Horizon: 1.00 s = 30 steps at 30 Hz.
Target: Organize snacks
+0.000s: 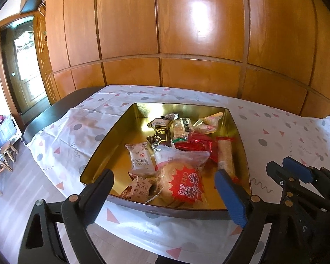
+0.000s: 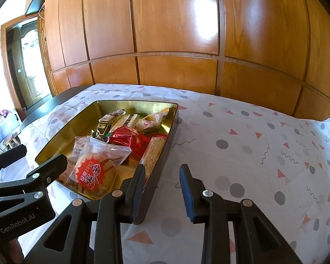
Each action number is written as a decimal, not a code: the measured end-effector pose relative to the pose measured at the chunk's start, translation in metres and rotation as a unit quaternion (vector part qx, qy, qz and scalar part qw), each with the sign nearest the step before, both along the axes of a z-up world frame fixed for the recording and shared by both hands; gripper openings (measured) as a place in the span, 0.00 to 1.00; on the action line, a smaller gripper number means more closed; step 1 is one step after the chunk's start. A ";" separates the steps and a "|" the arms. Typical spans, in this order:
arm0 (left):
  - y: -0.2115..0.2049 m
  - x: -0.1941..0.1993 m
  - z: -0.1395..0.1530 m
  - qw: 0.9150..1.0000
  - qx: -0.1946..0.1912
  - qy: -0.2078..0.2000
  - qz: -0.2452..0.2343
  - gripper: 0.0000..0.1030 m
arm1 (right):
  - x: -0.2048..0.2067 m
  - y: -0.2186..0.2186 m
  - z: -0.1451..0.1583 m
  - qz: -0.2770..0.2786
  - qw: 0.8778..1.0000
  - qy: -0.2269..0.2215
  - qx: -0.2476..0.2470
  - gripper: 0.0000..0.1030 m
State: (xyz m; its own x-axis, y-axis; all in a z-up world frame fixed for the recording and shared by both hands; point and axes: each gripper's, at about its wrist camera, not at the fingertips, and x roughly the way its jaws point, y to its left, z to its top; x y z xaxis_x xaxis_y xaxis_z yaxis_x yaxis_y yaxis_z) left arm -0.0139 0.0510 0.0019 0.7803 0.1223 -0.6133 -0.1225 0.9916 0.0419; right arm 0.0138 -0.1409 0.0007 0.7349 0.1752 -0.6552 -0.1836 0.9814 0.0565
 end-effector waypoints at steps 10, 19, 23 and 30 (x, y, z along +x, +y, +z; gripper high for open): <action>0.003 0.000 0.001 1.000 0.002 -0.001 0.005 0.95 | 0.000 0.001 -0.001 0.003 1.000 0.001 -0.001 0.32; 0.003 0.000 0.003 1.000 0.007 -0.005 0.010 0.95 | 0.001 0.001 -0.003 0.004 1.000 0.004 -0.001 0.32; 0.004 0.000 0.004 1.000 0.009 -0.006 0.014 0.96 | 0.001 0.001 -0.004 0.004 1.000 0.004 -0.001 0.32; 0.006 -0.001 0.006 1.000 0.011 -0.010 0.018 0.96 | 0.001 0.002 -0.004 0.005 1.000 0.006 -0.002 0.32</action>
